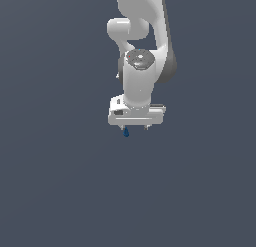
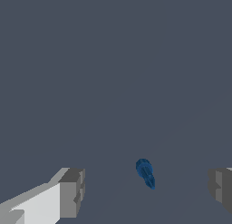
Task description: Pick up the object and move it to a goal position.
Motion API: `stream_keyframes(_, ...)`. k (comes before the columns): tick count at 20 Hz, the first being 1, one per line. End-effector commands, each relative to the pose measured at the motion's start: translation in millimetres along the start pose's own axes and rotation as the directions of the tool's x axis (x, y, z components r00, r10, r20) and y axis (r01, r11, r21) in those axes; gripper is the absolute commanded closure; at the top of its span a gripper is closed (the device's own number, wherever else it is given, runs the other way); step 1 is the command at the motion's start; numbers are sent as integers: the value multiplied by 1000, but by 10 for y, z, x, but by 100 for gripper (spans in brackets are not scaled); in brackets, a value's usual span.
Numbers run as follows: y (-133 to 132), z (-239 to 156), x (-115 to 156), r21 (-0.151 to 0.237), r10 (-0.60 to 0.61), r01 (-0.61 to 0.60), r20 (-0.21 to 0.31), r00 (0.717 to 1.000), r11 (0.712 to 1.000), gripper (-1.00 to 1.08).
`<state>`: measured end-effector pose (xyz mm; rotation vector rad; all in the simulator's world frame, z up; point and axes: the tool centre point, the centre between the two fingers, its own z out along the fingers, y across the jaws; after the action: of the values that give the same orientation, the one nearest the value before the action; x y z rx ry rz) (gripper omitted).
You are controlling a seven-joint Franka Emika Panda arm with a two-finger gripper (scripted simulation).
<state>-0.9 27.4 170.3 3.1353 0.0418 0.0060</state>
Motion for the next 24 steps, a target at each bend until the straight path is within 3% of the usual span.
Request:
stream_keyframes(1,0,0,0,0,0,0,0,1000,1000,-92)
stream_keyframes(10,333,6,-54,8,73,-73,11,997,997,-92)
stream_keyframes(24,317,64,-90,9,159,-159,12,987,987,-92)
